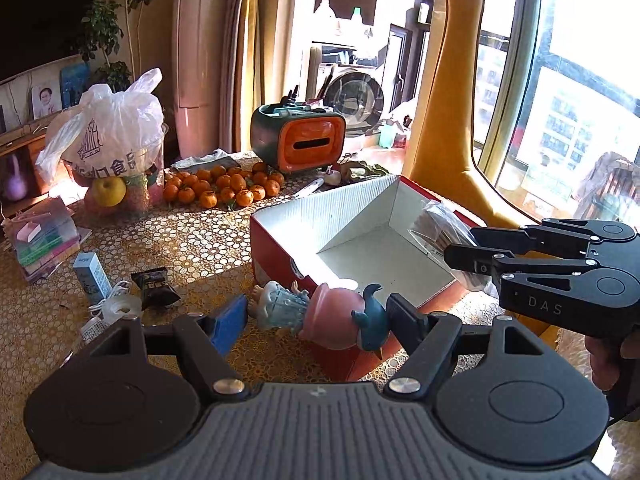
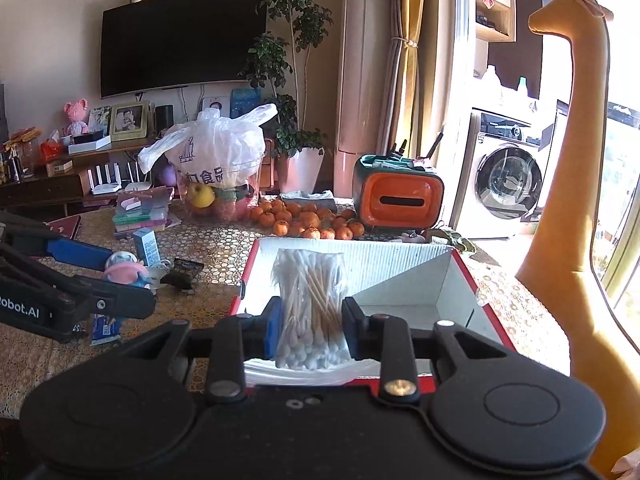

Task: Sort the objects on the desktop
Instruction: 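Carry the toy figure with the left tool while the right tool carries the swabs into the red box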

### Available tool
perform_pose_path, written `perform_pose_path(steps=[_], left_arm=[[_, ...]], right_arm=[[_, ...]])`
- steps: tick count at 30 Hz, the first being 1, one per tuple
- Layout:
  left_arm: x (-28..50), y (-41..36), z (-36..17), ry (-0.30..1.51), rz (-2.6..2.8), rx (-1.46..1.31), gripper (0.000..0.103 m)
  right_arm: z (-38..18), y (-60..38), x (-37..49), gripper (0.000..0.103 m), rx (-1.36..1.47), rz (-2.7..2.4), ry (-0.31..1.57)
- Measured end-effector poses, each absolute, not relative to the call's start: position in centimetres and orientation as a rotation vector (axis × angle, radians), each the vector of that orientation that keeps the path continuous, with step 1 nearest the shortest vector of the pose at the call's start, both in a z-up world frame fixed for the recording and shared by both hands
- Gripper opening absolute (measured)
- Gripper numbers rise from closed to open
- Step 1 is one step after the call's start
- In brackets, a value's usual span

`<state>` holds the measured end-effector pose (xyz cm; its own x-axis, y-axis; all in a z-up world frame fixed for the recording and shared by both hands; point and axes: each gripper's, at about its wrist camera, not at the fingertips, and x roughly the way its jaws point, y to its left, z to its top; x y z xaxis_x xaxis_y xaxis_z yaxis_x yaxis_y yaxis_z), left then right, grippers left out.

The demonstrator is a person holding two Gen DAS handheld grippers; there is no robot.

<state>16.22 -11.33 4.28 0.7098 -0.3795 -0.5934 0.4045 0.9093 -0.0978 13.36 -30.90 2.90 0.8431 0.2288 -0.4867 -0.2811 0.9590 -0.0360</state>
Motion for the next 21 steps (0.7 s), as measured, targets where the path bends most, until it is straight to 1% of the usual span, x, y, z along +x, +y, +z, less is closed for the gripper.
perform_pose_path(steps=[15, 21], left_arm=[[21.8, -18.6, 3.1, 0.652, -0.536, 0.164, 0.076], [24.1, -20.6, 1.7, 0.696, -0.545, 0.215, 0.076]], right_arm=[[1.8, -35.8, 18.7, 0.031, -0.058, 0.217, 0.585], [0.6, -36.3, 21.0, 0.031, -0.093, 0.194, 0.641]])
